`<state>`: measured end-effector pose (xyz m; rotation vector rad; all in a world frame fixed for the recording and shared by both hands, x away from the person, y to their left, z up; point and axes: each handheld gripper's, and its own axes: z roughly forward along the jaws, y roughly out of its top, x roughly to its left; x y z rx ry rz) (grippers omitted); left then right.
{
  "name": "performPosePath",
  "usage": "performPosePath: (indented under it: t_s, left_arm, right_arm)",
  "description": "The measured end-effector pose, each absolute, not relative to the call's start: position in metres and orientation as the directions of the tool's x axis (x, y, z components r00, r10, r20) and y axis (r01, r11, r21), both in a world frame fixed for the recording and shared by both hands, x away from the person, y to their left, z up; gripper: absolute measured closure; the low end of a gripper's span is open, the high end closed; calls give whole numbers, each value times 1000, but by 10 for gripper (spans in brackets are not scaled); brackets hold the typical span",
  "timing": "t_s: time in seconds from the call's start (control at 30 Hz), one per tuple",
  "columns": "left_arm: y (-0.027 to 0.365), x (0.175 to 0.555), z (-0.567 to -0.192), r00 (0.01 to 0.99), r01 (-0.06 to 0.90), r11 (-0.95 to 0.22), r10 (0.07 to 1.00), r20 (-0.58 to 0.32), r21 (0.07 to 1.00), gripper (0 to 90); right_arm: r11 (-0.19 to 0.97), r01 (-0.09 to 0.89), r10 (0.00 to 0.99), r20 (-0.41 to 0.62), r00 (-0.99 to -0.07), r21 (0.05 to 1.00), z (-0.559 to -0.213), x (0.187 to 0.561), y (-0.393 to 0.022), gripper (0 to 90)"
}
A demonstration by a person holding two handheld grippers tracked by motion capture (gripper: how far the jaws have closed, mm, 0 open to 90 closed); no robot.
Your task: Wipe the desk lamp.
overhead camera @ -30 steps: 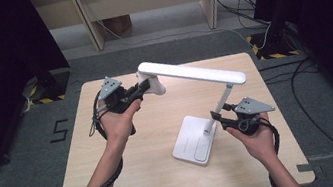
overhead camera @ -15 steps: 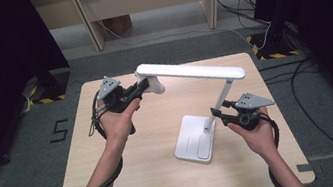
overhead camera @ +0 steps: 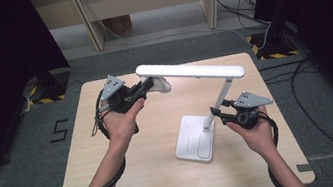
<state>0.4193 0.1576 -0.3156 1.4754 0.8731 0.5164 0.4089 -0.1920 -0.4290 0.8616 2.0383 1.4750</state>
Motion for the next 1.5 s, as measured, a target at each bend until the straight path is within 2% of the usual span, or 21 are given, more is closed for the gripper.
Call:
performPosePath:
  t_s: [1.5]
  left_arm:
    - [102,401,-311,712,177,4,690,-131,984,825]
  right_arm:
    - [232,218,750,-32,-661,948,-430,408,-185,556]
